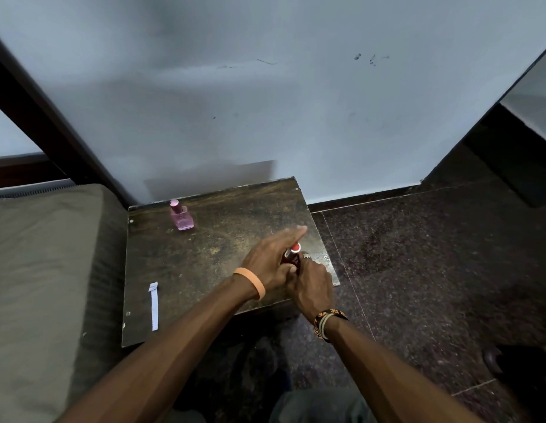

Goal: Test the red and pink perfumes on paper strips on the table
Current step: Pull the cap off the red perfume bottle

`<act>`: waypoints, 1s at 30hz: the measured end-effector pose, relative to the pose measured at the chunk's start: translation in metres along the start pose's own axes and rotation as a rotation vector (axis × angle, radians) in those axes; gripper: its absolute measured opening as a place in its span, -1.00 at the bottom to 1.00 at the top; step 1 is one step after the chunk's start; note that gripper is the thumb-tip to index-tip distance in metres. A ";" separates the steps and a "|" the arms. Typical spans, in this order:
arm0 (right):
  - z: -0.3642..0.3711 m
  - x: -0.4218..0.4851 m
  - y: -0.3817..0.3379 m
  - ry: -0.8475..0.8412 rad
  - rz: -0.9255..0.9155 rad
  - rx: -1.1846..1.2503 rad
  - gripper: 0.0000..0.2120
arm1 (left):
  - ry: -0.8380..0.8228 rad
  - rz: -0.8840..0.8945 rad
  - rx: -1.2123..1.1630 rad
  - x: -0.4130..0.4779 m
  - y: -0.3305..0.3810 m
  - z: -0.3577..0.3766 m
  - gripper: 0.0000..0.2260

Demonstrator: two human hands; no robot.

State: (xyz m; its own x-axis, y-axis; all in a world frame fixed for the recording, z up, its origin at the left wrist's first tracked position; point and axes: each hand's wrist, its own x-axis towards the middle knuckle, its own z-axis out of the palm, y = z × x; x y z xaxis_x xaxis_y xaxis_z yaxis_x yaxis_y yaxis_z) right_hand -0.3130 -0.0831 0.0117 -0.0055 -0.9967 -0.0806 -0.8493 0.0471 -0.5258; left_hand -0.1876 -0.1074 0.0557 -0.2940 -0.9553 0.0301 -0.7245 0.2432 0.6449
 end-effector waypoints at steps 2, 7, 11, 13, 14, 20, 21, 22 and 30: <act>0.000 -0.001 0.000 0.002 -0.002 0.008 -0.85 | -0.003 0.025 -0.027 0.003 -0.001 -0.003 -0.52; -0.002 0.000 -0.001 0.007 0.031 0.047 -0.83 | 0.235 -0.095 -0.015 0.008 0.001 -0.011 -0.72; 0.001 0.000 0.000 -0.013 0.013 0.004 -0.86 | 0.192 0.033 0.036 0.001 0.003 -0.003 -0.71; 0.002 0.001 0.000 -0.011 0.011 0.000 -0.88 | 0.214 0.005 0.008 0.000 0.004 -0.001 -0.70; 0.002 0.001 0.000 -0.007 0.011 0.000 -0.89 | 0.213 -0.016 0.004 -0.001 0.004 0.000 -0.69; 0.000 0.001 -0.002 -0.034 0.016 -0.004 -0.87 | 0.147 -0.041 -0.010 -0.002 0.005 -0.003 -0.71; -0.002 0.002 -0.003 -0.047 0.016 0.001 -0.86 | 0.145 -0.050 -0.018 -0.002 0.007 -0.003 -0.71; -0.003 0.003 -0.002 -0.067 0.017 0.007 -0.86 | 0.148 -0.066 -0.035 -0.003 0.008 -0.003 -0.71; -0.021 0.005 -0.005 -0.149 0.035 0.063 -0.60 | 0.220 -0.148 -0.191 -0.010 0.023 -0.016 -0.71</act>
State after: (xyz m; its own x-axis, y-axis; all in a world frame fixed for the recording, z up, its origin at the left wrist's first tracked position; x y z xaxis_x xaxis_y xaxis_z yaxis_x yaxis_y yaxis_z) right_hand -0.3202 -0.0899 0.0313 0.0483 -0.9738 -0.2221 -0.8152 0.0900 -0.5721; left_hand -0.1918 -0.0951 0.0822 -0.0370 -0.9964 0.0764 -0.6133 0.0830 0.7855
